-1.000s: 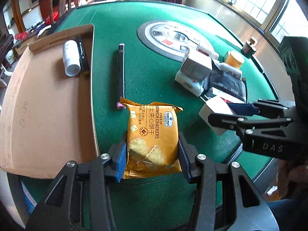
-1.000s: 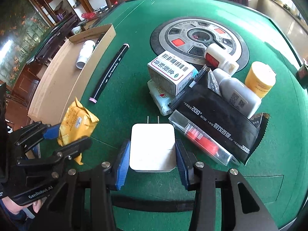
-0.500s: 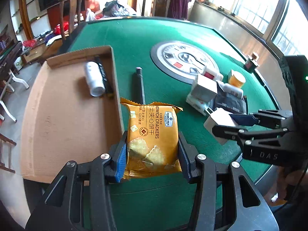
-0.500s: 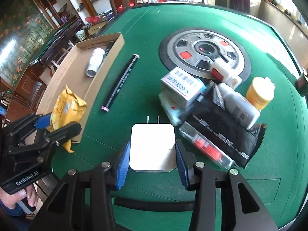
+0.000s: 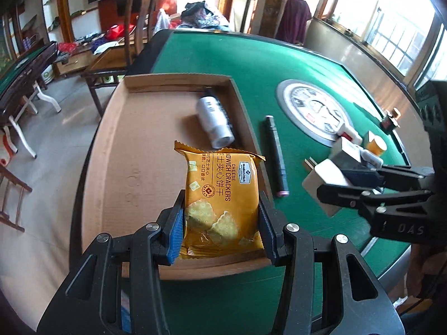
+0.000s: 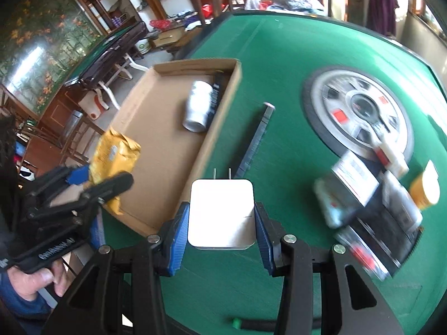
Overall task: Organize objects
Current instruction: 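Place the cracker packet in the box with the left gripper while the right gripper places the charger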
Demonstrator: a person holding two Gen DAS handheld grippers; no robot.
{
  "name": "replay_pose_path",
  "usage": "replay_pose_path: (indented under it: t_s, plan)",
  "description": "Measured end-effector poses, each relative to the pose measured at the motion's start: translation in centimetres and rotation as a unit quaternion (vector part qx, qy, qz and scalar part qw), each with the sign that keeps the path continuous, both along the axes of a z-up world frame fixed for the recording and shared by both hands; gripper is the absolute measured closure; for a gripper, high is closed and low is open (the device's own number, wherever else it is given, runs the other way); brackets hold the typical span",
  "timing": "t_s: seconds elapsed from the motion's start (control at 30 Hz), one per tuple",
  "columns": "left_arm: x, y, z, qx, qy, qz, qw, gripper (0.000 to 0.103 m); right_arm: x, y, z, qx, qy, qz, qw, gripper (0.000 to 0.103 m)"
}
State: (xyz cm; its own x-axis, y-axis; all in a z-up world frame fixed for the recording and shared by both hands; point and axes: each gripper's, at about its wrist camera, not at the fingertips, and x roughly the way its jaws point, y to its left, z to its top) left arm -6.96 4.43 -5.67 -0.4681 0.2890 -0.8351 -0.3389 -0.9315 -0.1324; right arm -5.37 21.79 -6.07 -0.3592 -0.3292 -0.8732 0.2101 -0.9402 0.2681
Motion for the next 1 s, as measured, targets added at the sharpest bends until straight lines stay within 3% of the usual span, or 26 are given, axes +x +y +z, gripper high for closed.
replay_pose_path:
  t_s: [0.13, 0.43, 0.6, 1.0]
  plan:
    - [-1.9, -1.8, -0.7, -0.001, -0.009, 0.006, 0.9999, 0.057, -3.2, -3.1, 0.3, -0.01, 0.003, 0.005, 1.0, 0.059]
    - [-6.6, -1.6, -3.3, 0.009, -0.043, 0.003, 0.999, 0.057, -12.8, -7.9, 0.3, 0.0, 0.008, -0.009, 1.0, 0.059]
    - [-8.6, -1.0, -4.9, 0.015, -0.065, 0.005, 0.9978, 0.057, -18.0, -10.2, -1.7, 0.022, -0.006, -0.012, 1.0, 0.059]
    - [-10.5, -0.7, -6.0, 0.02, -0.075, 0.011, 0.9969, 0.057, -21.6, -11.5, -4.7, 0.042, -0.027, -0.016, 0.999, 0.059]
